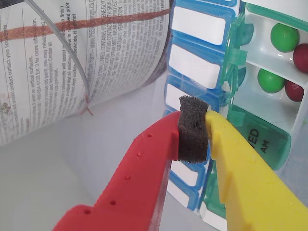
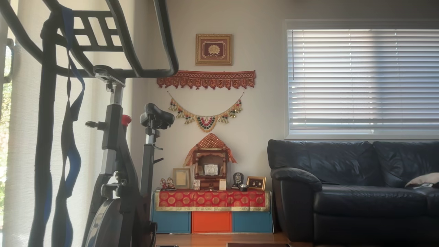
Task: Sort medicines into box.
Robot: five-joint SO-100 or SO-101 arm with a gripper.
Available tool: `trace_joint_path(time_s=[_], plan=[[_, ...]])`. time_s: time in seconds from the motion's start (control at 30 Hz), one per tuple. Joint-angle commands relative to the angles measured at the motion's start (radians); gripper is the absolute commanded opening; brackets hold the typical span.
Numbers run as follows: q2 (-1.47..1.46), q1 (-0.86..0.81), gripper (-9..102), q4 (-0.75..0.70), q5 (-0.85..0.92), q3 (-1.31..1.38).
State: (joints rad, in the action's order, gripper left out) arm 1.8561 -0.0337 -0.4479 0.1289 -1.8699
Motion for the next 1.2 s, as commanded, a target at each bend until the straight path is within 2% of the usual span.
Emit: trace_joint_path(time_s=[0.0,0.2,0.4,0.97,1.17], plan=[[0.038,0.0,1,0.017,0.029,0.086],[0.008,-0.002,1,0.012,0.097,0.074],[-0.074,0.017,1,-0.051,0.156,0.112],[-0.161,0.043,1,-0.147,0.219,0.149],[-0.21,0.046,1,-0.227,0.239,0.204]])
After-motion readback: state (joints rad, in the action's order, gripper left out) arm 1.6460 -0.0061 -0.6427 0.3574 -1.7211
